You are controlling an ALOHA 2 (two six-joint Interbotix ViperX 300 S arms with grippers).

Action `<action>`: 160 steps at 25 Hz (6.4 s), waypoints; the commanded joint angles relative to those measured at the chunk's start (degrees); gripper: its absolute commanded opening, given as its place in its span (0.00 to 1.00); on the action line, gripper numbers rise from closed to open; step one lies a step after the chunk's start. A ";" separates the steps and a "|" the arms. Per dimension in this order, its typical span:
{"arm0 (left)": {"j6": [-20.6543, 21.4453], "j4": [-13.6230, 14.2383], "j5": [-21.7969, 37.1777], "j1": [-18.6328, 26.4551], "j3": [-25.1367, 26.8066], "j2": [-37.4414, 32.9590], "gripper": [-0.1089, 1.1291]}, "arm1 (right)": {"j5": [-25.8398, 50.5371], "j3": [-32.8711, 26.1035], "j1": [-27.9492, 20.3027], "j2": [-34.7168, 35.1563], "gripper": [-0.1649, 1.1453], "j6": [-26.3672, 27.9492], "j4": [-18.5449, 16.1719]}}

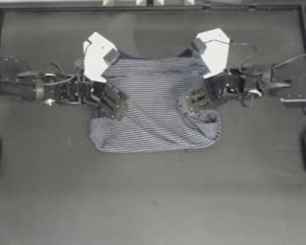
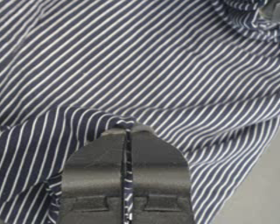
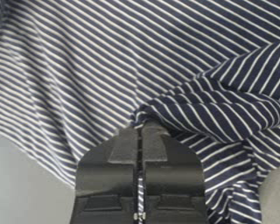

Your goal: Fold shirt

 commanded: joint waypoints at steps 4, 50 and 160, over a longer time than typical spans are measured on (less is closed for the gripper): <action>0.09 0.09 -2.81 -0.09 -1.32 -0.44 0.53 | -0.44 -0.70 -0.09 -0.88 0.25 -0.88 -0.18; 17.31 2.64 30.41 -1.14 -14.68 -10.46 0.92 | 28.13 -7.21 -5.01 -11.25 0.88 -2.90 -14.41; 20.74 1.58 30.59 -2.55 -10.90 -11.87 0.91 | 10.28 -14.06 -9.58 -0.09 0.88 -13.97 -1.76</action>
